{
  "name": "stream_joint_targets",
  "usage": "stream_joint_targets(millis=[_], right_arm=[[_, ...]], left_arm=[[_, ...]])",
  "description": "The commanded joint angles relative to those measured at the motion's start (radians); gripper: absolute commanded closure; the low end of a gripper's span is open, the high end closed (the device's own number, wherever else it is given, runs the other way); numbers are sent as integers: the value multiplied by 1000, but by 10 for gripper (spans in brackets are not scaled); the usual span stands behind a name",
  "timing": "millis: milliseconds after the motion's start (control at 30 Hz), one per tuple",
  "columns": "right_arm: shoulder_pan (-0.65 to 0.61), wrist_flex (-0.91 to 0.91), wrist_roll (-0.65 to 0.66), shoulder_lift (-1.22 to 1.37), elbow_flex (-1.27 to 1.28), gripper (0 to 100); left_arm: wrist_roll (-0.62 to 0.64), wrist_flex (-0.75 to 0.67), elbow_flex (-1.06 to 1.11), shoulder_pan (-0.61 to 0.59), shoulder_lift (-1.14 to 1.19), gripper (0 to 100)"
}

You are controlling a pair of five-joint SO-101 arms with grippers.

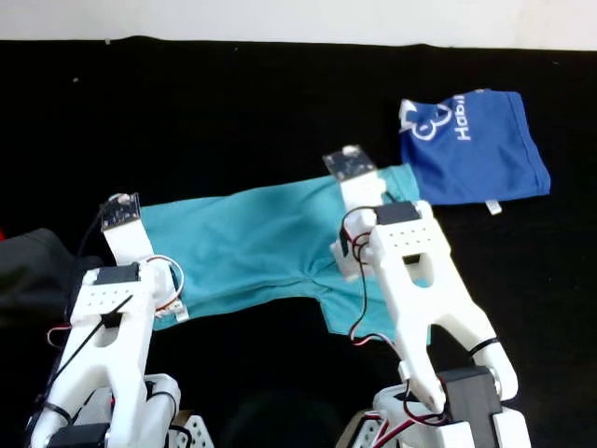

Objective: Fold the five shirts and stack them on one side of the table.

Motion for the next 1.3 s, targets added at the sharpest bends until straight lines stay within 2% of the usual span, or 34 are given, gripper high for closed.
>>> stream_joint_targets(millis=[0, 200, 367, 467, 567, 667, 867, 1067, 1267], right_arm=[[-12, 99, 5, 2, 1, 878], [-7, 143, 5, 2, -56, 878], [-10, -39, -5, 15, -160, 878], [-12, -191, -5, 16, -117, 879], [-10, -255, -5, 18, -58, 879], [-12, -266, -5, 18, -24, 887], [-12, -312, -3, 18, 12, 990], [-12, -314, 2, 25, 22, 990], [-5, -298, 3, 202, -27, 990]], left_arm=[[8, -14, 4, 5, -4, 992], [8, -14, 4, 5, -4, 992], [8, -15, 4, 5, -4, 992], [8, -26, 4, 5, -4, 992], [8, -28, 4, 5, -4, 992], [8, -28, 4, 5, -4, 992], [9, -28, 4, 5, -4, 992], [9, -28, 4, 5, -4, 992], [9, -26, 5, 5, -4, 992]])
